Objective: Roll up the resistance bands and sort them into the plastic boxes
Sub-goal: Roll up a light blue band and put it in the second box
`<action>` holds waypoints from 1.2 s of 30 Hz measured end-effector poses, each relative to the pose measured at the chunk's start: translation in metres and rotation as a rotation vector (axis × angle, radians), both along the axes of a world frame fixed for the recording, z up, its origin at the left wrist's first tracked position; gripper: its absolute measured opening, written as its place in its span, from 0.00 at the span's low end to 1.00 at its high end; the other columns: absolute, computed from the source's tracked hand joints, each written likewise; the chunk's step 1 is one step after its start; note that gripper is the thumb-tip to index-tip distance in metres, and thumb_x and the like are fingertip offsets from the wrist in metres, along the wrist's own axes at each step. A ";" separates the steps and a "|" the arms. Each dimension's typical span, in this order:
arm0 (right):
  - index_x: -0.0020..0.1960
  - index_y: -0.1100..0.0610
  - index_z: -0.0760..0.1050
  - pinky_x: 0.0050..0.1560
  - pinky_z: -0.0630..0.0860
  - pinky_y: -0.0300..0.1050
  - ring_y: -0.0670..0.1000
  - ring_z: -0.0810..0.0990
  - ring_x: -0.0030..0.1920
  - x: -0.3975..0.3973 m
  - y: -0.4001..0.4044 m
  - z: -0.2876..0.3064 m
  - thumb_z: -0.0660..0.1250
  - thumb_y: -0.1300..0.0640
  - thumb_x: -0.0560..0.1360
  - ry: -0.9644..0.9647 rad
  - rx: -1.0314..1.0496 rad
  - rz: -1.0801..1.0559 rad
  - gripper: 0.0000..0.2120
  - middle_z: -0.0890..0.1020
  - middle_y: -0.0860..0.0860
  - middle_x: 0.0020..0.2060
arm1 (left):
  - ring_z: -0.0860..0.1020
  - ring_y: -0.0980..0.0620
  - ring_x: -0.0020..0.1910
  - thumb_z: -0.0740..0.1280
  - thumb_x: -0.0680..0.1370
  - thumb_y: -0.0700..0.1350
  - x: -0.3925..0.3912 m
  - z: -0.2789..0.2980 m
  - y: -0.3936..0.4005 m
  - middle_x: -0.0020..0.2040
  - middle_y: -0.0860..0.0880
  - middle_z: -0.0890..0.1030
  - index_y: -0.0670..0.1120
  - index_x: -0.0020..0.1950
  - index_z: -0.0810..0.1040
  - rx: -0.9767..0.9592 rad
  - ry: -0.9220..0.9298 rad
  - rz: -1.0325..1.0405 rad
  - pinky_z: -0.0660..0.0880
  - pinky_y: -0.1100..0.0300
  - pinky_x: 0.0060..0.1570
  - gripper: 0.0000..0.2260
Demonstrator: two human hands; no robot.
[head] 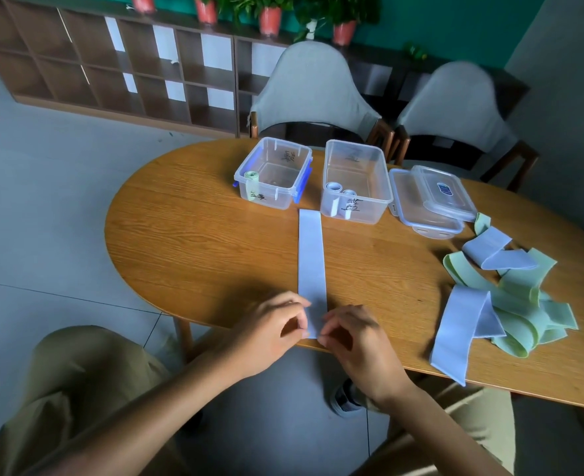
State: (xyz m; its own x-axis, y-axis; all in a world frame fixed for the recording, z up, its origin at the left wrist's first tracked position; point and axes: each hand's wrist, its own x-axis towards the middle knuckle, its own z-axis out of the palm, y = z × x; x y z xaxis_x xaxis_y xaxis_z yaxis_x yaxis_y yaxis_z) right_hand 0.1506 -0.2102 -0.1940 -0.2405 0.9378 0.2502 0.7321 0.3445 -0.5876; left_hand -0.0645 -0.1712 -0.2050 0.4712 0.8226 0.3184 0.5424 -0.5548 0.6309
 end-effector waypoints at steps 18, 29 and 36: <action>0.44 0.52 0.77 0.56 0.69 0.37 0.47 0.70 0.55 -0.008 0.005 0.000 0.70 0.55 0.76 -0.114 0.005 -0.058 0.04 0.73 0.43 0.51 | 0.65 0.50 0.72 0.72 0.76 0.48 0.007 -0.005 -0.003 0.68 0.54 0.75 0.50 0.42 0.77 0.192 0.145 0.096 0.63 0.60 0.70 0.06; 0.41 0.54 0.75 0.38 0.74 0.49 0.53 0.75 0.39 -0.015 -0.001 -0.005 0.70 0.60 0.76 -0.317 0.359 -0.091 0.07 0.78 0.46 0.35 | 0.72 0.52 0.40 0.74 0.70 0.37 0.015 0.002 -0.013 0.38 0.53 0.73 0.45 0.41 0.70 0.220 0.046 0.142 0.71 0.55 0.38 0.12; 0.42 0.57 0.79 0.40 0.74 0.49 0.55 0.78 0.43 -0.008 -0.011 -0.006 0.59 0.56 0.84 -0.380 0.495 0.010 0.15 0.80 0.50 0.37 | 0.74 0.50 0.42 0.66 0.80 0.41 0.010 0.000 -0.018 0.40 0.51 0.75 0.44 0.43 0.75 0.340 0.102 0.084 0.74 0.56 0.42 0.06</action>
